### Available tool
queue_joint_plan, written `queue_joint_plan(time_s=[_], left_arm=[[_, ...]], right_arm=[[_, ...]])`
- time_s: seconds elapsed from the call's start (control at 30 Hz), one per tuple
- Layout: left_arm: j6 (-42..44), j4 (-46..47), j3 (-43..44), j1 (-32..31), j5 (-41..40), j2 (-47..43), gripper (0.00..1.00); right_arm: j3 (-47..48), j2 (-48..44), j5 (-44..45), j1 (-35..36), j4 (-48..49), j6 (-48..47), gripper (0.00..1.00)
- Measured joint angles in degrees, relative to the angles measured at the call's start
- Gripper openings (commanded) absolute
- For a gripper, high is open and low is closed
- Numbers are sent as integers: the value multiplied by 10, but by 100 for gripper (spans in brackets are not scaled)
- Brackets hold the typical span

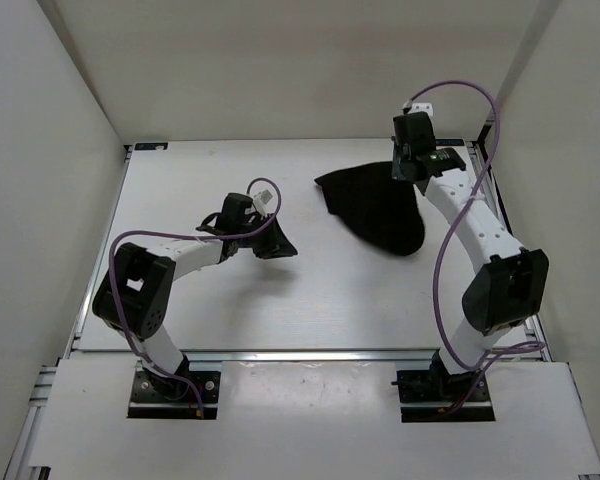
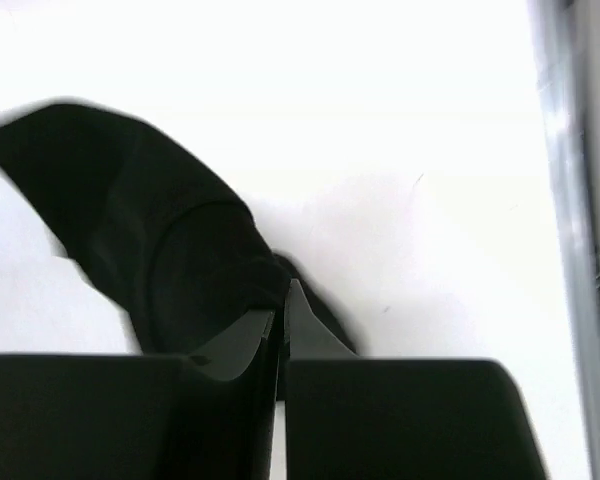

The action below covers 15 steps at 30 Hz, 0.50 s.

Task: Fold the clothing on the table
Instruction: Flatten the skirt out

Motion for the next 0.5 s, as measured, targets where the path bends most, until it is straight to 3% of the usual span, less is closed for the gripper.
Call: queue_joint_plan(time_s=[0.17, 0.37, 0.5], left_arm=[[0, 8, -7, 7, 6, -3, 31], [0, 13, -12, 14, 15, -5, 32], [1, 13, -22, 20, 19, -15, 32]], right_arm=[[40, -16, 62, 61, 5, -25, 0], [148, 100, -1, 164, -11, -62, 0], [164, 137, -42, 209, -12, -82, 0]])
